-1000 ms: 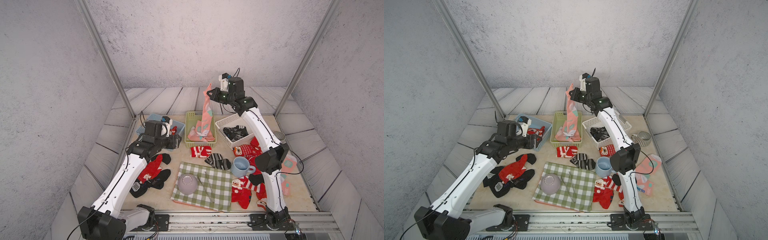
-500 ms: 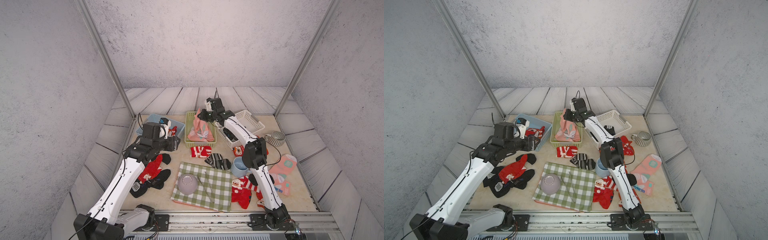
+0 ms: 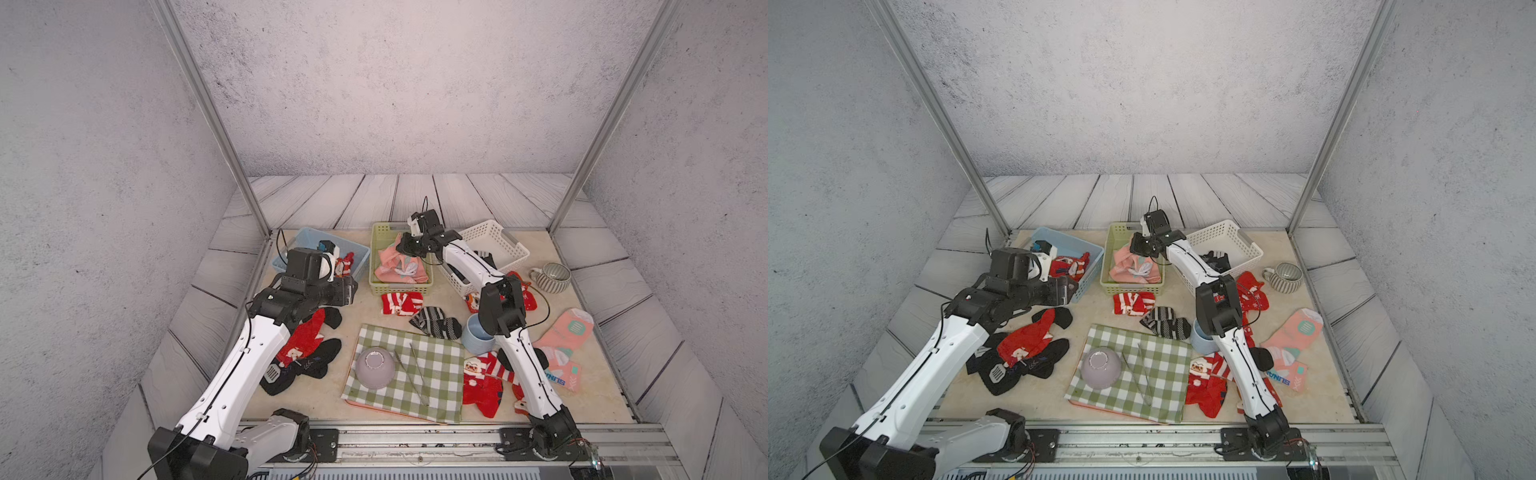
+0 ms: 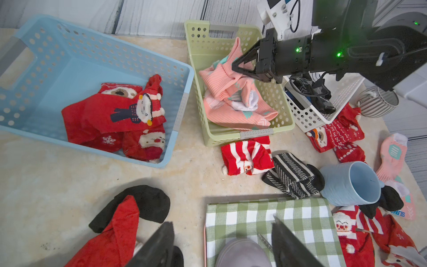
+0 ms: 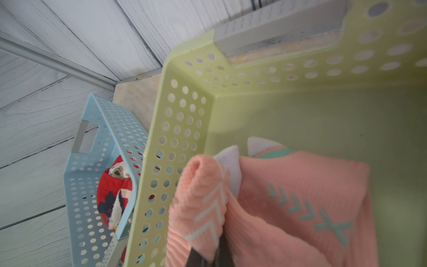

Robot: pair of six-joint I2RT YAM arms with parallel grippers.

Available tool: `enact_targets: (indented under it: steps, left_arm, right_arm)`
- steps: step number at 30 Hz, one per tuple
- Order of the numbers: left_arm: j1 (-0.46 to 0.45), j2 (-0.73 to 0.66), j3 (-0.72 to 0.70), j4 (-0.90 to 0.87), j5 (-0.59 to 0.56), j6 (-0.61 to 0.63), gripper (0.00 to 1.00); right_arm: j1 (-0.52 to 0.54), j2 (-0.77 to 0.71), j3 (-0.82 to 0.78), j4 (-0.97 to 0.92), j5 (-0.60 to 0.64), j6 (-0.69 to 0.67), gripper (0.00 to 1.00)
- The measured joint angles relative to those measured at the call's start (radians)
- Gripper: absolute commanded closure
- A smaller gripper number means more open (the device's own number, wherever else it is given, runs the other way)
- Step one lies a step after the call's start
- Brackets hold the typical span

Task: Sort the socks into the basket by color
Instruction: Place the sock in the bin.

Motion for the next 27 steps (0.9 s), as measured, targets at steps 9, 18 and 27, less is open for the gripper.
enact_targets:
  steps: [9,18,27]
  left_arm:
    - [0.020,0.000,-0.006,-0.025,-0.009,-0.031,0.30]
    - [0.032,0.000,-0.006,-0.053,-0.029,-0.055,0.30]
    - [0.047,0.000,-0.011,-0.077,-0.043,-0.079,0.29]
  right_arm:
    - [0.000,0.034,0.002,-0.060,0.017,-0.033,0.50]
    - [0.005,0.018,0.014,-0.089,0.018,-0.063,0.27]
    - [0.005,-0.111,0.014,-0.127,0.026,-0.085,0.10]
